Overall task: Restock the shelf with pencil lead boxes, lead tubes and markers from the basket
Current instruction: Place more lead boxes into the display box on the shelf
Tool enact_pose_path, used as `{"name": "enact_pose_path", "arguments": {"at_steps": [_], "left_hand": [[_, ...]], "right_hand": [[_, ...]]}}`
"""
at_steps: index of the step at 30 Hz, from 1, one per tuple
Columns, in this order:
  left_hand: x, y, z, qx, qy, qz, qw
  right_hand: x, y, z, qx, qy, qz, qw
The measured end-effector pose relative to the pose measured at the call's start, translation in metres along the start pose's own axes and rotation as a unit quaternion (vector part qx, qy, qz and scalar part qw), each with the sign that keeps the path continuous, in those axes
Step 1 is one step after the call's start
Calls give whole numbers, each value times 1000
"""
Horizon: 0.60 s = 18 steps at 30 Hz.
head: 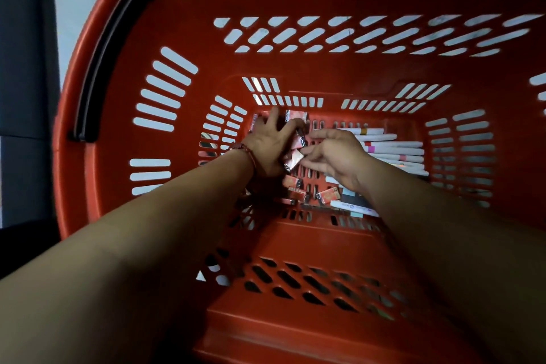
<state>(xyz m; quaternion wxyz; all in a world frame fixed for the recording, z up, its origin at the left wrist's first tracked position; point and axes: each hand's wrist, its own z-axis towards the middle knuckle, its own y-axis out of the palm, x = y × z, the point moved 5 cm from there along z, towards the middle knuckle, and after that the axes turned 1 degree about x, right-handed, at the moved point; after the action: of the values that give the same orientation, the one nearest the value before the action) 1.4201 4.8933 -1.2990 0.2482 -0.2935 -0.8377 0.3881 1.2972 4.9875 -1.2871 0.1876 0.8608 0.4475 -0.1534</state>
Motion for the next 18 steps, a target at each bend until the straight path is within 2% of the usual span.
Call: {"name": "enact_pose_path", "arguments": {"at_steps": [3,7,11,18], "left_hand": [[1,6,-4,-10,-16,15,1000],[5,8,-3,-9,-31,27,999],[14,0,-6,-12,-58,-6,998],[11,-7,-4,-6,-54,-5,999]], "right_hand": [[1,15,-1,-20,-5,62,998],[2,23,-2,-25,-10,-9,1000],[-2,11,-3,-44,4,-11,999],[-26,0,-10,-14,-72,-187,980]]}}
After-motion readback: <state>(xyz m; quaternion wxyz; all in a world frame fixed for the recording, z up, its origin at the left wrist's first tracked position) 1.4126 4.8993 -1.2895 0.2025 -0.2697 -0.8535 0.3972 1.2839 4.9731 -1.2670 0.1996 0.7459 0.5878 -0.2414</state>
